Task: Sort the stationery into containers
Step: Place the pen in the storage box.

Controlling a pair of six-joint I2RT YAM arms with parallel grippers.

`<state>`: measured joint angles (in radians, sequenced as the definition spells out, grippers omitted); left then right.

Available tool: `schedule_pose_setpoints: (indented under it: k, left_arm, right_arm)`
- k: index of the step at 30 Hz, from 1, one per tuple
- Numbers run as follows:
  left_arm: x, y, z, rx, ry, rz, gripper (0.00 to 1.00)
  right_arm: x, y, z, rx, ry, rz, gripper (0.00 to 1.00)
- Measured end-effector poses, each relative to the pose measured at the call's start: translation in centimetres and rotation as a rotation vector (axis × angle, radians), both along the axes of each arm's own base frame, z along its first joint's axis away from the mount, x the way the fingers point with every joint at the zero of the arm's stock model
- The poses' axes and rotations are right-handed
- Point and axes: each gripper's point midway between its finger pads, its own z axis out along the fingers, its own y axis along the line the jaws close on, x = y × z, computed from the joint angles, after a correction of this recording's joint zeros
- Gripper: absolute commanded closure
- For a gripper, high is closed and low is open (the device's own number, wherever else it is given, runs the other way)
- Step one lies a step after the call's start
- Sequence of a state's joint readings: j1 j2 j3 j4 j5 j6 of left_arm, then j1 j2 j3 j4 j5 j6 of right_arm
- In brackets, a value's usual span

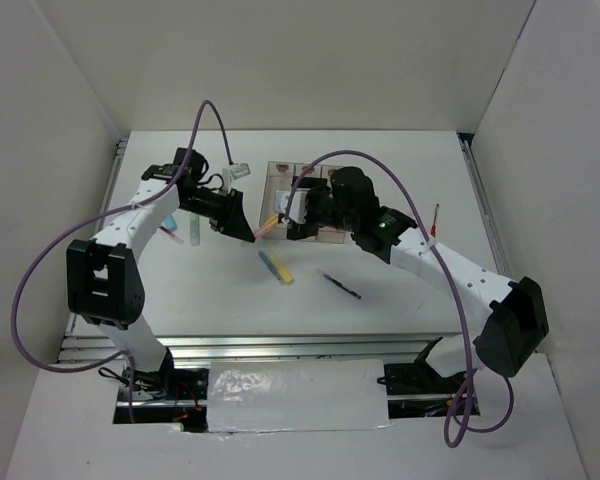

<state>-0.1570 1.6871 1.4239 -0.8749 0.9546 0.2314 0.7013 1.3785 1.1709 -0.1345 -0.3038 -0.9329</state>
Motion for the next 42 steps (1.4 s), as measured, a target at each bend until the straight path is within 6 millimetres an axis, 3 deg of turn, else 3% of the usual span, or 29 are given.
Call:
schedule_pose_setpoints:
  k: [6,14,22,24,26,27,28,29,30,33,35,36,38,39,42]
  left_arm:
    - [-2.2,-0.2,-0.5,-0.026,0.148,-0.027,0.98]
    - [-2.6,-0.8,0.0,-0.029,0.143,-0.034,0.94]
    - [-3.2,-1.9,1.6,-0.022,0.075,-0.047,0.93]
    - [-3.3,-2.1,1.9,-0.020,0.057,-0.047,0.91]
    - [-3.3,-2.2,2.1,-0.014,0.049,-0.040,0.82]
    - [-3.2,-2.2,2.2,-0.015,0.033,-0.037,0.79]
    - [-3.2,-2.2,2.3,-0.013,0.028,-0.029,0.73]
    - [-3.2,-2.1,2.3,-0.011,0.026,-0.020,0.69]
    - [-3.2,-2.0,2.4,-0.013,0.012,-0.008,0.59]
    - [-3.1,-1.4,2.7,-0.014,-0.055,0.039,0.46]
    - [-2.7,0.1,3.1,0.012,-0.101,0.121,0.38]
    - [-2.2,1.2,3.6,0.028,-0.144,0.177,0.26]
    - [-1.1,3.2,4.8,0.066,-0.230,0.290,0.19]
    - [-0.7,4.3,5.6,0.084,-0.282,0.349,0.07]
    - [0.2,6.8,7.3,0.140,-0.402,0.507,0.01]
  right_arm:
    - [-1.2,2.7,-2.0,-0.105,-0.057,0.151,0.16]
    - [-4.7,4.4,-5.4,-0.240,-0.029,0.305,0.19]
    - [-5.4,5.9,-7.3,-0.336,-0.008,0.364,0.48]
    - [-5.1,6.0,-7.6,-0.350,-0.009,0.360,0.65]
    - [-4.6,6.2,-7.6,-0.357,-0.016,0.352,0.80]
    - [-4.7,6.1,-7.7,-0.364,-0.007,0.353,0.96]
    - [-4.5,6.0,-7.7,-0.365,-0.006,0.346,1.00]
    - [-4.5,6.0,-7.7,-0.361,-0.001,0.343,1.00]
    - [-4.4,6.0,-7.6,-0.357,0.001,0.341,1.00]
    - [-4.4,5.6,-7.5,-0.331,-0.004,0.336,1.00]
    - [-4.1,3.9,-7.9,-0.332,0.014,0.298,1.00]
    - [-3.7,2.9,-8.1,-0.329,0.033,0.265,1.00]
    - [-2.6,1.0,-8.2,-0.313,0.073,0.188,1.00]
    - [-1.8,0.2,-8.2,-0.288,0.111,0.134,1.00]
    - [0.9,-1.8,-7.9,-0.185,0.251,-0.064,1.00]
